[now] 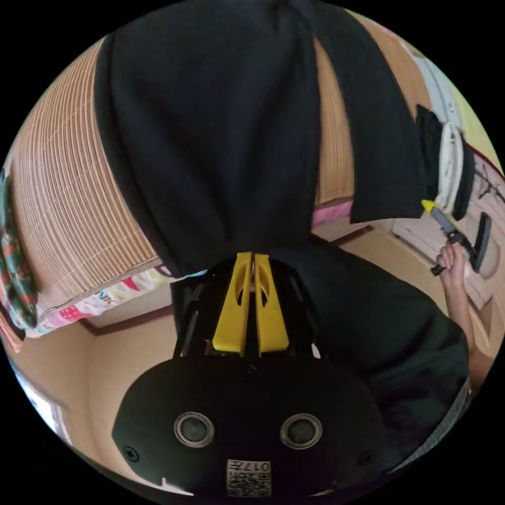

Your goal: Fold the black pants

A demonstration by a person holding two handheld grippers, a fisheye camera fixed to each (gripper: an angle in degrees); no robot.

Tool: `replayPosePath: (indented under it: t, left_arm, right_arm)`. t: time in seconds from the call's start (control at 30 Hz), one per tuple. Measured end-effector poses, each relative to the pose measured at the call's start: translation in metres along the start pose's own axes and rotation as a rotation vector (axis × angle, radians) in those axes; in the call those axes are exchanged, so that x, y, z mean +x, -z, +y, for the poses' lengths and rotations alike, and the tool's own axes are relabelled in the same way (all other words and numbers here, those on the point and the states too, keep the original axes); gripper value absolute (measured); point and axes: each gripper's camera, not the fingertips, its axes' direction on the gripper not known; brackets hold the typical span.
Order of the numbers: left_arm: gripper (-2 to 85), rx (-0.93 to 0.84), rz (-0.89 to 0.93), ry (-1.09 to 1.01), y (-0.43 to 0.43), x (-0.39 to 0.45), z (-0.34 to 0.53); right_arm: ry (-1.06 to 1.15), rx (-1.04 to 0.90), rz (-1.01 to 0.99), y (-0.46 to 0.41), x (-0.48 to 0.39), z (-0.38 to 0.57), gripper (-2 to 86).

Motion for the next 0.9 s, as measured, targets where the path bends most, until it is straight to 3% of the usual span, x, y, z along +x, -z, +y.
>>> replayPosePath:
  t: [0.07, 0.17, 0.27, 0.33, 0.4, 0.43, 0.57, 0.63, 0.73, 0.9]
  left_arm:
    - [3.4, 0.118, 0.196, -0.061, 0.032, 0.021, -0.007]
    - [16.6, 0.168, 0.404, -0.151, 0.066, 0.065, -0.040]
    - [19.9, 0.169, 0.303, -0.246, 0.084, 0.114, -0.076]
    - [18.5, 0.095, 0.144, -0.279, 0.076, 0.135, -0.098]
    - [7.5, -0.047, -0.088, -0.316, 0.048, 0.146, -0.120]
    - [5.8, -0.045, -0.121, -0.321, 0.045, 0.145, -0.121]
    - [0.2, 0.026, 0.025, -0.328, 0.038, 0.125, -0.106]
    - [-0.4, 0.064, 0.107, -0.290, 0.036, 0.112, -0.098]
    - [-0.7, 0.114, 0.145, -0.237, 0.031, 0.099, -0.089]
    - [-0.9, 0.139, 0.233, -0.180, 0.020, 0.095, -0.087]
  right_arm:
    - [0.077, 0.037, -0.097, 0.017, -0.022, 0.004, 2.3]
    - [0.233, 0.016, -0.181, 0.019, -0.060, 0.000, 2.4]
    - [0.430, -0.048, -0.224, 0.006, -0.097, -0.008, 2.6]
    - [0.554, -0.071, -0.247, 0.000, -0.121, -0.013, 2.9]
    - [0.644, -0.104, -0.250, -0.005, -0.133, -0.015, 3.4]
    - [0.709, -0.156, -0.230, -0.010, -0.136, -0.017, 3.9]
    - [0.875, -0.404, -0.153, -0.023, -0.109, -0.035, 5.8]
    - [0.858, -0.431, 0.100, -0.018, -0.076, -0.071, 6.7]
    - [0.648, -0.369, 0.218, -0.003, -0.024, -0.161, 8.1]
    - [0.024, -0.059, -0.145, 0.027, 0.077, -0.323, 12.4]
